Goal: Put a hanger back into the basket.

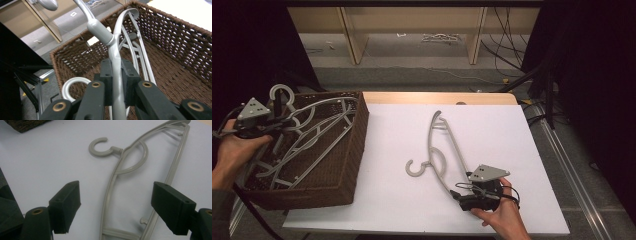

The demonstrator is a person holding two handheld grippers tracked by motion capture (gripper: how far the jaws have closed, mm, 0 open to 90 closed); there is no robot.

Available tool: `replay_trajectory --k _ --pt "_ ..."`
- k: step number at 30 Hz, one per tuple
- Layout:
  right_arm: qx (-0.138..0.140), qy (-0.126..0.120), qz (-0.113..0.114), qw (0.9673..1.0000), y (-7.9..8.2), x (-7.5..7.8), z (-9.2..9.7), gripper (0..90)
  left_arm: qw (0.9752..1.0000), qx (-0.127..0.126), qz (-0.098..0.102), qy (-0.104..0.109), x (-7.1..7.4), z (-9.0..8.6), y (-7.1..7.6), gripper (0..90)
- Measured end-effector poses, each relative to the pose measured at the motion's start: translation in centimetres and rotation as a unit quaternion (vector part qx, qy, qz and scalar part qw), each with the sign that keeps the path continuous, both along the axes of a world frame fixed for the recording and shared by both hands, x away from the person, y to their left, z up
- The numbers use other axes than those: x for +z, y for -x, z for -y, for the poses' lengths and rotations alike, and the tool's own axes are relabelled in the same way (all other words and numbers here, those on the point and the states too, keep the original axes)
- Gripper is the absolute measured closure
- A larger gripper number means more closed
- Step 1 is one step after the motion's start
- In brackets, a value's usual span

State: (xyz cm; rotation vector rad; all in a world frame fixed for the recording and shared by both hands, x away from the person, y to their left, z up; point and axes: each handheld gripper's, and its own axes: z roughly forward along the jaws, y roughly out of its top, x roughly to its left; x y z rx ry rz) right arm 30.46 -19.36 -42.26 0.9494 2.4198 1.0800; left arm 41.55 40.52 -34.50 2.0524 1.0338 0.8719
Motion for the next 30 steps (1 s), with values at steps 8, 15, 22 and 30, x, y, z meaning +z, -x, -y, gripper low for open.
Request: replay_trajectory --k 8,15,22,30 --pt "0.001 0.001 -0.002 1.0000 0.0 -0.1 -0.1 24.6 0.9988 -0.007 -0.035 -0.034 -1.0 1.2 -1.4 80.9" --pt "0.001 0.000 -0.002 1.0000 0.0 -0.1 0.0 24.7 0.9968 -0.015 -0.055 -0.056 -3.2 2.3 -2.7 79.9" --pt "-0.002 -0.002 -0.001 1.0000 -0.1 -0.1 0.1 24.7 0.9952 -0.002 -0.076 -0.062 -4.3 1.8 -3.0 79.2" --pt "-0.002 -0.001 -0.004 1.0000 0.0 -0.1 0.0 24.8 0.9921 0.021 -0.113 -0.050 -6.2 1.2 -2.9 69.2"
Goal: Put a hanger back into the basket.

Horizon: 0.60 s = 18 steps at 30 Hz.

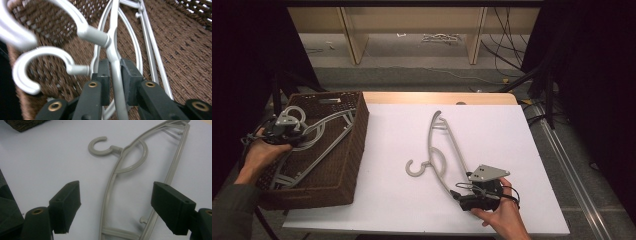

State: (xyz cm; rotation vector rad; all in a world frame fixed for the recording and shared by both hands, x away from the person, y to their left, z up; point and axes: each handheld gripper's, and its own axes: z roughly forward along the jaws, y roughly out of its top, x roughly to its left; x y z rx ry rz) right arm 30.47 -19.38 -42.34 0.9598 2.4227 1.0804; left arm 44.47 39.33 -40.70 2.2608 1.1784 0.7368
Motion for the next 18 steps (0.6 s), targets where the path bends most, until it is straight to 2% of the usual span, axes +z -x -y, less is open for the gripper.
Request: replay_trajectory --k 2,4,7,8,9,10,12,13,14,15,16,17,18 --pt "0.003 0.002 0.003 1.0000 0.0 0.0 0.0 24.8 0.9996 0.022 0.011 0.016 0.5 -0.5 0.1 63.4" --pt "0.002 0.001 0.002 1.0000 0.0 0.0 0.0 24.8 0.9995 0.026 0.012 0.015 0.7 -0.6 0.2 59.8" --pt "-0.001 -0.001 0.000 1.0000 0.0 0.0 0.0 24.8 0.9980 0.048 0.030 0.030 1.8 -0.7 0.8 51.1" --pt "0.000 -0.002 0.001 1.0000 0.0 0.0 0.1 24.8 0.9980 0.048 0.030 0.030 1.8 -0.7 0.8 48.8" --pt "0.001 -0.001 0.003 1.0000 0.0 0.0 0.1 24.8 0.9967 0.056 0.039 0.046 2.3 -0.6 1.4 46.1" --pt "0.001 0.000 0.005 1.0000 0.0 0.0 0.1 24.8 0.9962 0.055 0.043 0.052 2.5 -0.7 1.8 43.8" --pt "0.002 0.000 0.011 0.9999 -0.1 0.0 0.1 24.8 0.9965 0.053 0.039 0.052 2.9 -0.8 2.3 39.3" --pt "-0.001 -0.002 0.006 1.0000 0.0 0.0 0.1 24.8 0.9928 0.069 0.058 0.078 3.5 -0.8 3.3 37.4" --pt "-0.005 -0.003 0.002 1.0000 0.1 0.0 0.1 24.8 0.9928 0.069 0.058 0.078 3.5 -0.8 3.3 36.1" --pt "-0.003 -0.001 0.008 1.0000 0.0 0.0 0.2 24.8 0.9915 0.065 0.068 0.090 4.3 -1.0 4.5 35.3" --pt "-0.003 -0.001 0.008 1.0000 0.0 0.0 0.2 24.8 0.9915 0.065 0.068 0.090 4.3 -1.0 4.5 34.5" --pt "-0.005 -0.002 0.007 1.0000 0.0 0.0 0.2 24.8 0.9874 0.070 0.086 0.113 4.9 -0.6 5.6 33.1" --pt "-0.006 -0.003 0.008 0.9999 0.0 0.0 0.1 24.8 0.9865 0.067 0.093 0.117 5.2 -0.4 6.1 32.3"
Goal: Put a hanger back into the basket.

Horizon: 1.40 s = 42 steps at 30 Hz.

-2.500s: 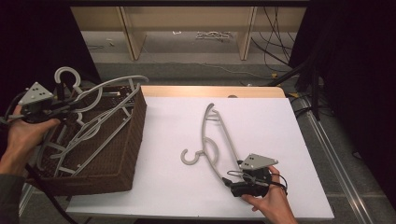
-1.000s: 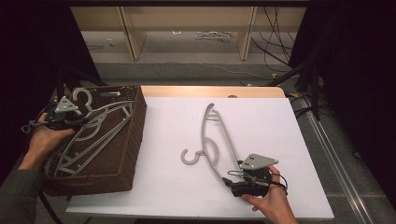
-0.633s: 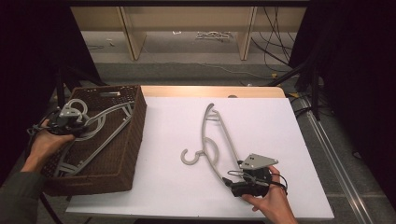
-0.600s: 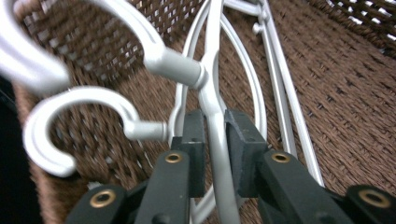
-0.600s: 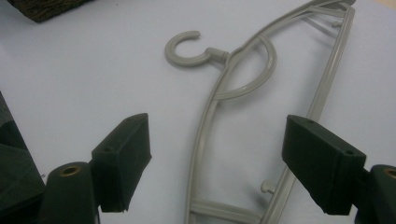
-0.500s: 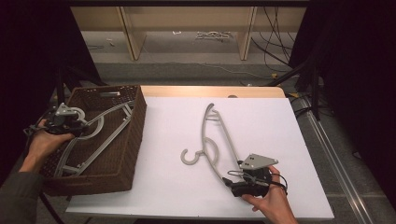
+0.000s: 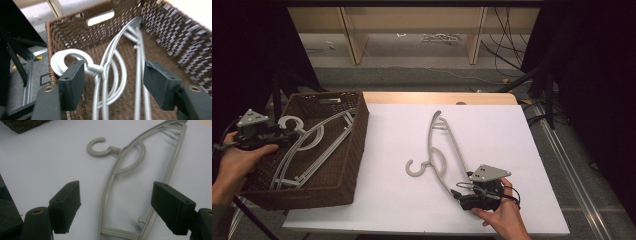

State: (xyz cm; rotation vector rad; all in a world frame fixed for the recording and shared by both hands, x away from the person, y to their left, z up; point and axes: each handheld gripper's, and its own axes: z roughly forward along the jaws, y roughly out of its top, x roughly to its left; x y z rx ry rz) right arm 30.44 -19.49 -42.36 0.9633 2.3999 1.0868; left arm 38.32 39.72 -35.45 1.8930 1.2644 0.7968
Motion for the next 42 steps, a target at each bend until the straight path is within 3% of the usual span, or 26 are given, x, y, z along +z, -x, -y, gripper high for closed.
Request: replay_trajectory --k 4,8,12,14,19,20,22,23,24,25,28,29,30,32,33,36,39,42 --pt "-0.001 -0.004 -0.001 1.0000 0.1 0.1 -0.2 24.8 0.9982 -0.025 0.034 0.043 0.7 1.8 2.4 29.9" --pt "0.002 -0.004 0.005 1.0000 0.1 0.0 -0.2 24.8 0.9924 -0.055 0.063 0.090 0.9 4.7 4.3 25.0" --pt "0.004 -0.004 0.009 0.9999 0.1 -0.1 -0.3 24.8 0.9886 -0.083 0.089 0.089 0.6 8.0 5.4 25.0" --pt "0.002 -0.007 0.006 1.0000 0.1 0.0 -0.3 24.7 0.9859 -0.093 0.098 0.099 0.4 9.6 5.7 22.8" --pt "0.010 -0.008 0.012 0.9999 0.0 -0.1 -0.3 24.7 0.9773 -0.133 0.107 0.125 -0.6 13.5 6.2 21.2" --pt "0.010 -0.008 0.011 0.9998 -0.1 -0.1 -0.3 24.7 0.9763 -0.142 0.108 0.122 -0.8 14.2 6.3 20.9" --pt "0.010 -0.007 0.012 0.9999 -0.1 -0.1 -0.3 24.7 0.9713 -0.164 0.107 0.135 -1.4 15.7 6.6 20.6" --pt "0.010 -0.007 0.012 0.9999 -0.1 -0.1 -0.3 24.7 0.9713 -0.164 0.107 0.135 -1.4 15.7 6.6 20.2" --pt "0.003 -0.008 0.005 1.0000 0.1 -0.1 -0.3 24.7 0.9678 -0.181 0.106 0.139 -1.9 16.9 6.8 19.6" --pt "0.006 -0.007 0.009 0.9999 0.0 -0.1 -0.3 24.7 0.9661 -0.191 0.109 0.136 -2.1 17.3 6.9 18.7" --pt "0.008 -0.008 0.012 0.9999 0.0 -0.1 -0.3 24.7 0.9641 -0.193 0.117 0.140 -2.7 18.1 7.1 18.0" --pt "0.002 -0.008 0.008 0.9999 0.1 -0.1 -0.4 24.7 0.9617 -0.199 0.114 0.150 -3.7 18.9 7.3 17.5" --pt "0.002 -0.008 0.008 0.9999 0.1 -0.1 -0.4 24.7 0.9617 -0.199 0.114 0.150 -3.7 18.9 7.3 17.0" --pt "0.003 -0.008 0.010 0.9999 0.1 -0.1 -0.4 24.7 0.9600 -0.207 0.110 0.153 -5.2 19.8 7.6 17.0" --pt "0.007 -0.008 0.012 0.9999 0.0 -0.1 -0.3 24.7 0.9613 -0.208 0.112 0.142 -5.6 20.0 7.7 17.0" --pt "0.008 -0.008 0.012 0.9999 0.0 -0.2 -0.4 24.7 0.9614 -0.209 0.101 0.149 -6.5 20.5 8.0 17.0" --pt "0.008 -0.006 0.010 0.9999 0.1 -0.2 -0.5 24.7 0.9610 -0.221 0.094 0.138 -7.8 21.0 8.5 17.2" --pt "0.015 -0.005 0.015 0.9998 0.0 -0.3 -0.5 24.7 0.9614 -0.226 0.090 0.129 -8.2 21.2 8.6 17.2"
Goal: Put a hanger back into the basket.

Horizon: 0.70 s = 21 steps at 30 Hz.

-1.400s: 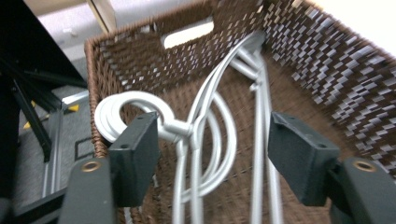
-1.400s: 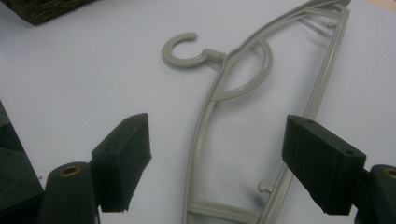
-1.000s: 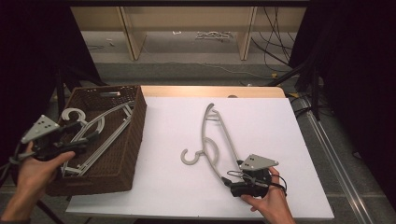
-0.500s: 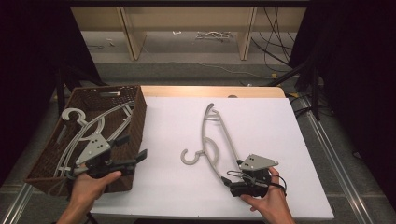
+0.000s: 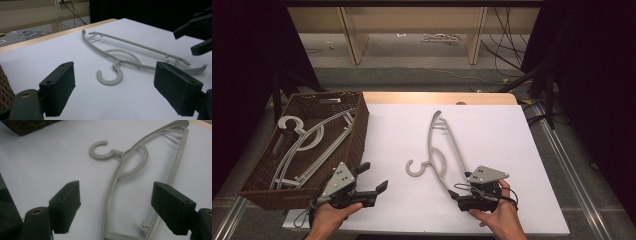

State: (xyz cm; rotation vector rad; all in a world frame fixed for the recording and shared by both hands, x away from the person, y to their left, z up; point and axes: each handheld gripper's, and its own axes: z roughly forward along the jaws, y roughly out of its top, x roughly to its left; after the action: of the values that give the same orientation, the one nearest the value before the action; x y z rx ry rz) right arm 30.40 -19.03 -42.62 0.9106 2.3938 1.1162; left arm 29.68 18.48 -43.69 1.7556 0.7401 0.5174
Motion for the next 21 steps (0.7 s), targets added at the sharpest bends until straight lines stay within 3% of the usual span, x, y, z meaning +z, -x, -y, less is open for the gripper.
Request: replay_trajectory --k 4,5,12,16,19,21 --pt "-0.002 -0.003 -0.003 1.0000 0.0 -0.1 0.0 24.5 1.0000 -0.005 -0.001 0.003 -0.2 0.4 0.2 17.4" --pt "-0.006 0.000 -0.001 1.0000 0.0 -0.1 0.0 24.5 0.9999 -0.010 0.012 0.005 -0.1 0.4 0.2 17.5" --pt "-0.001 0.001 -0.008 1.0000 -0.2 -0.2 -0.7 24.3 0.9999 -0.006 0.003 0.009 -0.3 0.1 0.6 17.4" --pt "0.004 0.009 -0.016 0.9998 -0.5 -0.6 -1.3 24.3 0.9999 -0.003 0.009 0.006 -0.3 0.0 0.4 17.4" --pt "0.010 0.020 -0.032 0.9992 -1.2 -0.9 -2.1 21.6 0.9999 -0.007 0.009 0.002 -0.4 0.1 0.3 17.4" --pt "0.011 0.021 -0.050 0.9985 -2.2 -1.3 -2.8 20.5 0.9998 -0.014 0.005 0.012 -0.5 0.3 0.1 17.4"
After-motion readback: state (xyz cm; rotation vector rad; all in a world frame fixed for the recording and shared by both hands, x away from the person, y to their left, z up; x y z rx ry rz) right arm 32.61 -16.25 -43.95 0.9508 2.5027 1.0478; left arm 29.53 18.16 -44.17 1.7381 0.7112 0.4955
